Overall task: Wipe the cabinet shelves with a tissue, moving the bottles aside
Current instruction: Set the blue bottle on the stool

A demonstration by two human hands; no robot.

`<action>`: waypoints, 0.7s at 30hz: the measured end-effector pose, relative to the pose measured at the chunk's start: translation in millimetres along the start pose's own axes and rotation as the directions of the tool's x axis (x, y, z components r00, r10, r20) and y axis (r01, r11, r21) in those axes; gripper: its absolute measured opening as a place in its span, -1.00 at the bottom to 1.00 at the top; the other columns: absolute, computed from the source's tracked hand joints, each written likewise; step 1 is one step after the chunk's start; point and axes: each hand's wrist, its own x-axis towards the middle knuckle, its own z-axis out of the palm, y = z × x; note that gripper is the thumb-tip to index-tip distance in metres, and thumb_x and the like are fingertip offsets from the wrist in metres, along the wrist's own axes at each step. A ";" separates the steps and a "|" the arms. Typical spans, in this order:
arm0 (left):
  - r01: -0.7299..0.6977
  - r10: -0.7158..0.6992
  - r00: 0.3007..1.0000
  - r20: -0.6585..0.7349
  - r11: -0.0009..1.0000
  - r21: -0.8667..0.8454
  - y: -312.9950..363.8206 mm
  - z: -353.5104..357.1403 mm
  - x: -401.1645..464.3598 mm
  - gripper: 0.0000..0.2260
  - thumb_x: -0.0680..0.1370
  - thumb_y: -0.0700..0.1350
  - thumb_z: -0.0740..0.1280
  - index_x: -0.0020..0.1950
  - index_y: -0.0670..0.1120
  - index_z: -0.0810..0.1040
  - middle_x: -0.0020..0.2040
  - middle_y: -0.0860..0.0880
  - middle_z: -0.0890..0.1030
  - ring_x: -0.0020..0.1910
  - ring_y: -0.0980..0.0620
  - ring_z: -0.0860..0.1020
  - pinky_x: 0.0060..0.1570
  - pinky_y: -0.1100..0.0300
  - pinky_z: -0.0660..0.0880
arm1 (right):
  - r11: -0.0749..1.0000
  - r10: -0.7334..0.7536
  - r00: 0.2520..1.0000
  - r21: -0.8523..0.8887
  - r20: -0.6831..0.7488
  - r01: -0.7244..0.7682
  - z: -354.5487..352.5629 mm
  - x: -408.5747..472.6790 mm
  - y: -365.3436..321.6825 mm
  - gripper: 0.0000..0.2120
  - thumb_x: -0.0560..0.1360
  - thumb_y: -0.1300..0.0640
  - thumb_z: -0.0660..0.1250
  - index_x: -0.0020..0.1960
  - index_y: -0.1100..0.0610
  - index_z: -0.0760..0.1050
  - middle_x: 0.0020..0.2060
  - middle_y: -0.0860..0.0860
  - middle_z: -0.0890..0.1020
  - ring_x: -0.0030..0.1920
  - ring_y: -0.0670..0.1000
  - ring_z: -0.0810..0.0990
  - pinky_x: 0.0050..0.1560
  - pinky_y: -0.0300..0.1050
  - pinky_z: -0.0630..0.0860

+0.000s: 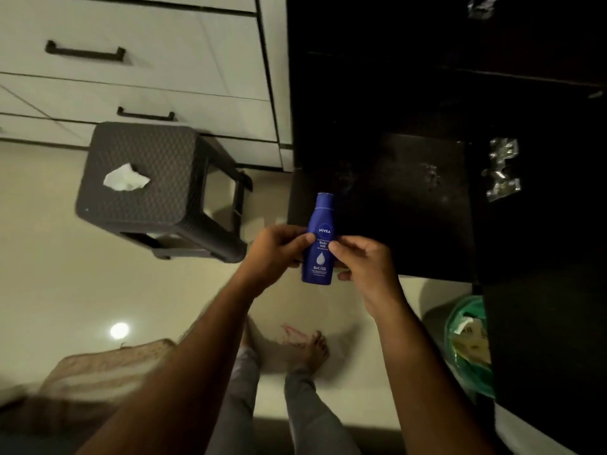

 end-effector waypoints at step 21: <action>0.115 -0.102 0.890 -0.445 0.993 0.003 -86.3 -272.4 35.5 -0.74 0.59 -0.02 0.31 0.24 -0.05 0.58 0.10 0.00 0.65 0.00 0.10 0.61 0.03 0.12 0.57 | 0.981 0.044 0.977 -0.196 0.206 -0.003 305.3 108.6 -35.0 -0.93 0.53 0.11 0.40 0.00 0.00 0.55 -0.01 0.01 0.68 -0.06 -0.02 0.68 -0.16 -0.03 0.66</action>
